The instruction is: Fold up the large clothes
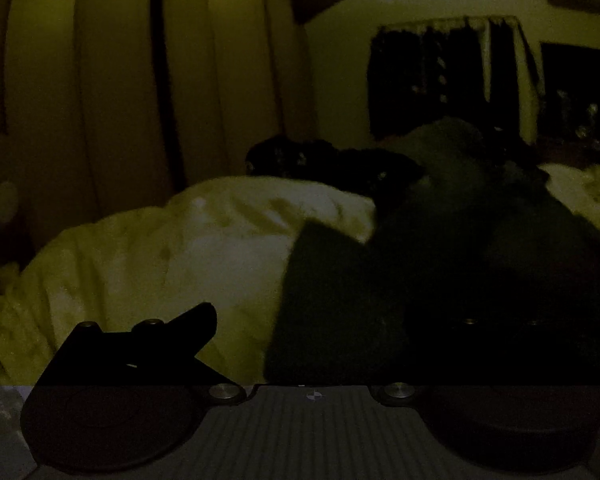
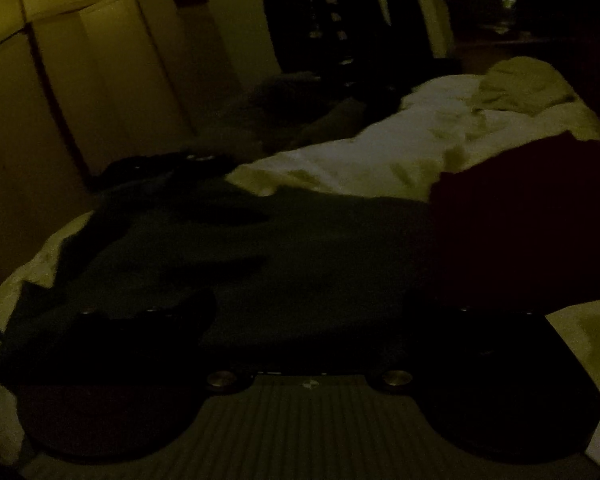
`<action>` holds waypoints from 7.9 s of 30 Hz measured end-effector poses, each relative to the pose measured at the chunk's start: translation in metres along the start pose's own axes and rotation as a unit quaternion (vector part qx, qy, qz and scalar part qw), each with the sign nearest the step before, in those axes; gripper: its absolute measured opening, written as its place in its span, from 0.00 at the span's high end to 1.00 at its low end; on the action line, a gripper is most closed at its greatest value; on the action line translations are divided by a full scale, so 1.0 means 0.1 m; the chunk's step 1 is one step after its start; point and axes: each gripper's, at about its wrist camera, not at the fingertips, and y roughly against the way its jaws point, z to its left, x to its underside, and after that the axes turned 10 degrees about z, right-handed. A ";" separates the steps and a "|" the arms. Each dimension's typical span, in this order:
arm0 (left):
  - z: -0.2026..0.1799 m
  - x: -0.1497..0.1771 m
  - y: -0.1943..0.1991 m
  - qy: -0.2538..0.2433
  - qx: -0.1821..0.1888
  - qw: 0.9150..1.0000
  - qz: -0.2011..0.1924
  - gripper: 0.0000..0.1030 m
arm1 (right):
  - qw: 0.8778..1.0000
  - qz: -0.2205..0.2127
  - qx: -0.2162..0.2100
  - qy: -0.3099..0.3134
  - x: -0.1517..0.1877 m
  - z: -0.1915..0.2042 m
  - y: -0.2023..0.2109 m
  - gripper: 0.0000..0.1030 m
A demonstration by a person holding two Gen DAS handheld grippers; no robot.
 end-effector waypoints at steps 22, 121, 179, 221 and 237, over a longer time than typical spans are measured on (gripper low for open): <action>0.52 -0.12 -0.18 0.129 0.099 0.987 0.007 0.28 | 0.998 0.046 0.010 -0.037 0.20 -0.05 0.08 0.01; -0.81 0.02 -0.83 0.073 0.205 0.969 0.120 0.00 | 0.991 -0.038 -0.072 -0.105 -0.16 -0.48 -0.26 0.91; -0.58 0.03 -1.07 0.058 0.060 0.996 0.017 0.00 | 0.981 -0.014 -0.077 -0.176 0.15 -0.70 -0.15 0.25; -0.42 0.82 0.13 0.023 0.333 0.911 0.242 0.00 | 0.989 0.128 -0.061 0.028 0.99 -0.34 1.82 0.13; -0.53 1.07 0.19 -0.011 0.332 0.908 0.255 0.00 | 0.983 0.180 -0.040 0.017 1.42 -0.23 1.62 0.41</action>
